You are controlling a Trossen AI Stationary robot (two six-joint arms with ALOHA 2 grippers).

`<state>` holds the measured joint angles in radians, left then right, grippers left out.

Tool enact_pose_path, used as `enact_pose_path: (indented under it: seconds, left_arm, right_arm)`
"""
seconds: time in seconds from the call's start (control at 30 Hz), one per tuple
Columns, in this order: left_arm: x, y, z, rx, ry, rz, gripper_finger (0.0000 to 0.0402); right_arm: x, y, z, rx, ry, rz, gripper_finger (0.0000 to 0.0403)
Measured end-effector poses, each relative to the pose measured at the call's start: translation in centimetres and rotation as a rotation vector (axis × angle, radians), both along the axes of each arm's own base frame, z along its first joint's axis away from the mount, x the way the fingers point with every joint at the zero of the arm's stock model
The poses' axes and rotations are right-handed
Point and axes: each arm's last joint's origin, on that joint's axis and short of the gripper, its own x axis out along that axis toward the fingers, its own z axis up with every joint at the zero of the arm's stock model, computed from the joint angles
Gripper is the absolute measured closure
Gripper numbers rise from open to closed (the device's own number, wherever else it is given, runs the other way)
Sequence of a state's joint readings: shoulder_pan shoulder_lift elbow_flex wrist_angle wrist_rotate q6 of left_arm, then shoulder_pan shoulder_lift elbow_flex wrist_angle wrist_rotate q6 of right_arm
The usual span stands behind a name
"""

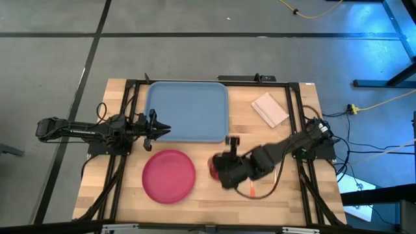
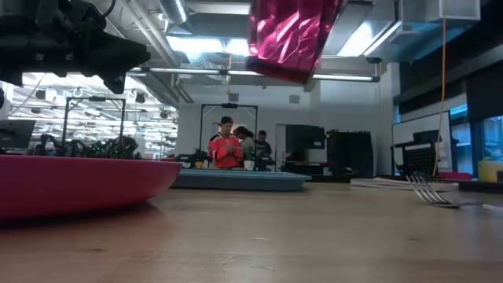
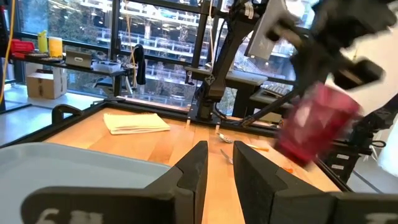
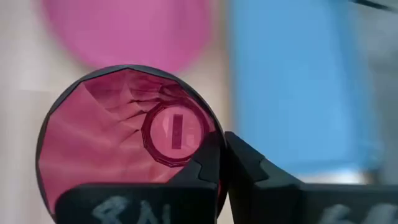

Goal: Pick and place plate/cup/fork/spoon on tray
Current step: Put the red glass on the blue tray

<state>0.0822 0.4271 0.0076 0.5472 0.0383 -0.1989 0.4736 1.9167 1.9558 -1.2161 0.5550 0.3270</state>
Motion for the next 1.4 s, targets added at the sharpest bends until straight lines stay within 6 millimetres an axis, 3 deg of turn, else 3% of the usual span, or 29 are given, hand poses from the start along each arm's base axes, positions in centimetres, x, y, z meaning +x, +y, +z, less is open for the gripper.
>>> enact_pose_path:
  seconds: [0.17,0.33,0.57,0.8,0.9,1.17,1.3,1.4]
  left_arm:
    - [0.0,0.0,0.0,0.0,0.0,0.001,0.0333]
    - [0.0,0.1,0.0,-0.005,0.0,0.042,0.0333]
    - [0.0,0.2,0.0,-0.01,-0.001,0.077,0.0333]
    - [0.0,0.2,0.0,-0.01,0.0,0.078,0.0333]
    - [0.0,0.2,0.0,-0.01,0.0,0.078,0.0333]
    - [0.0,0.2,0.0,-0.01,0.0,0.078,0.0333]
    - [0.0,0.2,0.0,-0.011,0.001,0.078,0.0333]
    - [0.0,0.2,0.0,-0.012,0.0,0.078,0.0333]
  right_arm:
    - [0.2,-5.4,3.6,-0.141,0.0,-0.151,0.0394]
    - [1.8,-12.6,5.4,-0.085,0.003,-0.198,0.0394]
    - [2.7,-24.2,4.9,0.097,-0.001,-0.281,0.0394]
    - [2.5,-32.7,2.4,0.22,-0.019,-0.447,0.0394]
    - [3.5,-34.6,0.3,0.249,-0.001,-0.464,0.0394]
    - [6.1,-36.9,-6.8,0.252,0.183,-0.427,0.0388]
    - [6.1,-38.4,-8.5,0.264,0.214,-0.459,0.0392]
    - [5.6,-39.3,-8.6,0.269,0.212,-0.488,0.0394]
